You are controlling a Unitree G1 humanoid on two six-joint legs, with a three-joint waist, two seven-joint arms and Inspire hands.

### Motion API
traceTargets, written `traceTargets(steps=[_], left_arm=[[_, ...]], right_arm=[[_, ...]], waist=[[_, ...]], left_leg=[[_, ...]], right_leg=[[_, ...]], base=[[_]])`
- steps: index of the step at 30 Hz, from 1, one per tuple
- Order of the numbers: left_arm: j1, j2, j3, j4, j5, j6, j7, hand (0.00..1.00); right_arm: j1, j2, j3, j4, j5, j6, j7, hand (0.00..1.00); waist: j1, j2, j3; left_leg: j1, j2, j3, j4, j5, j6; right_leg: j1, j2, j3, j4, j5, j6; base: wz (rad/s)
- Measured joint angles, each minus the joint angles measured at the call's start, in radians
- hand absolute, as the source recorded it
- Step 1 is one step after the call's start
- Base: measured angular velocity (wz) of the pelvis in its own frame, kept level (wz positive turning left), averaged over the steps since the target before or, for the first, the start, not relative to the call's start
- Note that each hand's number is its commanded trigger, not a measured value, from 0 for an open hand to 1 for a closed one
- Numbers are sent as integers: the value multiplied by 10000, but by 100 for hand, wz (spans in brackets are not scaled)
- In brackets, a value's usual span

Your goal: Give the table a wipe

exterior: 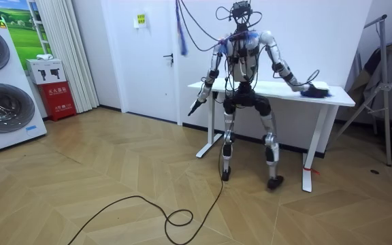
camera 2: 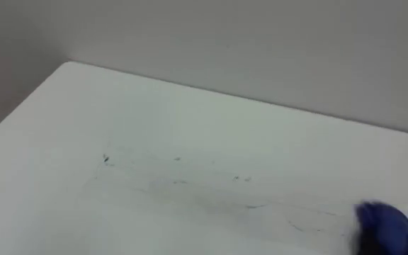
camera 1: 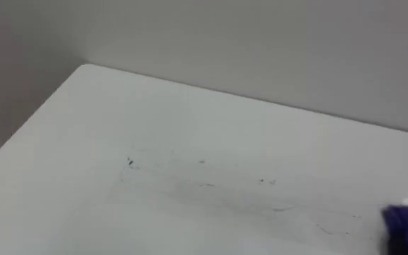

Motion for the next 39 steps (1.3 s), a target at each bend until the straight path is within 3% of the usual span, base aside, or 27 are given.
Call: traceTargets(steps=[2, 5, 6, 7, 8, 9, 10, 11, 12, 13, 14, 15, 16, 18, 19, 22, 24, 25, 28, 30, 31, 33, 35, 37, 38, 39], left_arm=[[-61, 96, -18, -74, -9, -139, -70, 0], [-588, 66, -458, -30, -131, -203, -220, 0], [-875, 24, -822, 152, -220, -237, -251, 0], [-1081, -51, -1109, 342, -226, -239, -307, 0], [-1213, -67, -1221, 441, -220, -263, -312, 0], [-1409, -119, -1426, 592, -226, -306, -318, 0], [-1655, -272, -1556, 883, -250, -356, -301, 0], [-1797, -394, -1700, 914, -369, -331, -337, 0], [-2005, -583, -2075, 799, -480, -350, -454, 0], [-2018, -805, -2445, 427, -583, -376, -518, 0], [-1934, -861, -2558, 272, -627, -419, -537, 0], [-1584, -889, -2576, 12, -619, -390, -578, 0], [-1188, -891, -2473, -235, -558, -238, -634, 0], [-464, -887, -2089, -650, -542, -23, -693, 0], [-31, -931, -1806, -675, -550, 130, -708, 0], [382, -1120, -1103, -584, -570, 227, -733, 0], [417, -1124, -755, -564, -554, 153, -728, 0], [525, -1119, -413, -561, -521, 76, -699, 0], [569, -1051, 198, -577, -519, 15, -673, 0], [436, -1035, 258, -697, -495, -3, -637, 0], [358, -1027, 205, -706, -427, -58, -564, 0], [225, -1024, -202, -688, -451, -125, -235, 0], [74, -1055, -679, -678, -570, -152, -38, 0], [-376, -1069, -1314, -581, -693, -160, 146, 0], [-544, -1068, -1446, -500, -792, -164, 189, 0], [-886, -1051, -1624, -184, -831, -195, 218, 0]], right_arm=[[337, 75, -225, 19, 260, 142, 49, 100], [226, 552, -242, -624, 84, 526, 244, 100], [-43, 773, -78, -1138, -224, 902, 299, 100], [-387, 1006, 339, -1922, -818, 1484, 415, 100], [-662, 1117, 665, -2393, -1194, 1730, 572, 100], [-1664, 1320, 1678, -3017, -1856, 1970, 958, 100], [-3115, 1539, 2730, -3205, -2808, 1957, 1424, 100], [-3920, 1589, 3306, -3237, -3323, 1956, 1777, 100], [-4940, 1667, 4069, -3275, -4237, 1663, 2334, 100], [-5593, 1597, 4554, -3324, -4810, 1351, 2751, 100], [-5865, 1600, 4749, -3307, -4902, 1267, 2933, 100], [-6166, 1625, 5023, -3217, -4892, 1149, 3192, 100], [-6039, 1518, 5030, -3241, -4895, 1035, 3363, 100], [-5421, 1350, 4735, -3376, -4845, 805, 3477, 100], [-4934, 1223, 4573, -3554, -4926, 469, 3219, 100], [-4175, 570, 3956, -3179, -4760, -384, 2254, 100], [-3503, 356, 3233, -2945, -4504, -564, 1590, 100], [-2910, 353, 2639, -2678, -4452, -661, 1228, 100], [-1852, 248, 1249, -1580, -3971, -724, 544, 100], [-1321, 5, 841, -1117, -3166, -721, 529, 100], [-1059, -151, 785, -900, -2615, -703, 553, 100], [-910, -185, 805, -886, -1818, -576, 694, 100], [-1119, 26, 815, -1175, -1564, -232, 771, 100], [-1779, 475, 1252, -1936, -1546, 771, 1055, 100], [-1917, 552, 1549, -2364, -1640, 1021, 1246, 100], [-2224, 745, 2355, -3389, -2096, 1410, 1761, 100]], waist=[[-113, -106, 6], [-189, -268, 54], [26, -277, 58], [464, -290, 65], [732, -288, 67], [1162, -288, 85], [1429, -102, 147], [1442, 105, 326], [1343, 148, 466], [1380, 136, 434], [1445, 160, 434], [1470, 158, 432], [1469, 171, 422], [1451, 304, 354], [1442, 410, 337], [1341, 622, 373], [1099, 612, 337], [911, 589, 132], [510, 258, -67], [264, 101, -112], [269, -29, -94], [255, -157, -50], [338, -180, -35], [610, -145, -11], [803, -127, 2], [1067, -95, 75]], left_leg=[[-100, 372, -20, 306, -145, -289], [-221, 1127, -80, 629, -148, -873], [-133, 1511, 53, 692, -140, -1211], [-21, 1916, 321, 685, -67, -1601], [24, 2134, 455, 668, 0, -1789], [34, 2529, 432, 595, 90, -2186], [-119, 2941, 247, 621, 149, -2357], [-206, 3174, 21, 647, 259, -2140], [-731, 3183, -357, 621, 643, -1565], [-1219, 2755, -508, 695, 695, -1582], [-1325, 2388, -513, 741, 697, -1581], [-1449, 1579, -486, 812, 697, -1579], [-1375, 948, -293, 699, 688, -1559], [-931, 441, 12, 58, 848, -1286], [-529, 359, 111, -453, 982, -1227], [130, 357, 296, -1373, 1334, -1259], [317, 329, 332, -1672, 1388, -1263], [390, 261, 298, -1772, 1403, -1238], [670, 62, 265, -1854, 1335, -1086], [643, -19, 167, -1761, 1215, -995], [628, -69, 180, -1759, 1208, -958], [624, -124, 256, -1747, 1216, -903], [641, -134, 437, -1714, 1192, -845], [626, -123, 608, -1720, 1189, -816], [618, -123, 613, -1738, 1179, -802], [616, -122, 562, -1779, 1179, -802]], right_leg=[[126, -59, 63, -793, 231, 79], [367, 23, -226, -1566, 987, 138], [314, 145, -216, -1545, 1273, 107], [124, 348, -207, -1403, 1415, 74], [-36, 497, -206, -1278, 1433, 62], [-375, 869, -495, -817, 1465, 36], [-699, 1187, -1173, -176, 759, 250], [-941, 1378, -1433, 305, 508, -43], [-1328, 1371, -1658, 896, -291, -132], [-1601, 1389, -1634, 1131, -728, -336], [-1709, 1417, -1568, 1157, -839, -421], [-1720, 1491, -1387, 1069, -996, -571], [-1552, 1661, -1287, 768, -992, -571], [-1191, 1942, -1319, 209, -875, -736], [-992, 2099, -1265, -80, -754, -882], [-617, 2312, -1086, -560, -566, -915], [-434, 2354, -1110, -816, -448, -838], [-316, 2309, -1174, -933, -445, -684], [115, 2278, -893, -1138, -362, -507], [351, 2296, -832, -1428, -151, -438], [411, 2292, -780, -1621, 33, -419], [517, 2292, -684, -1803, 302, -430], [458, 2312, -456, -1860, 398, -388], [269, 2426, -177, -1985, 582, -442], [160, 2456, -143, -1981, 636, -488], [-21, 2594, 123, -1958, 714, -586]], base=[[-14], [-8], [-67], [-95], [-134], [-138], [-114], [-14], [78], [99], [98], [94], [95], [68], [29], [-9], [6], [12], [14], [12], [0], [-16], [-31], [-53], [-75], [-75]])
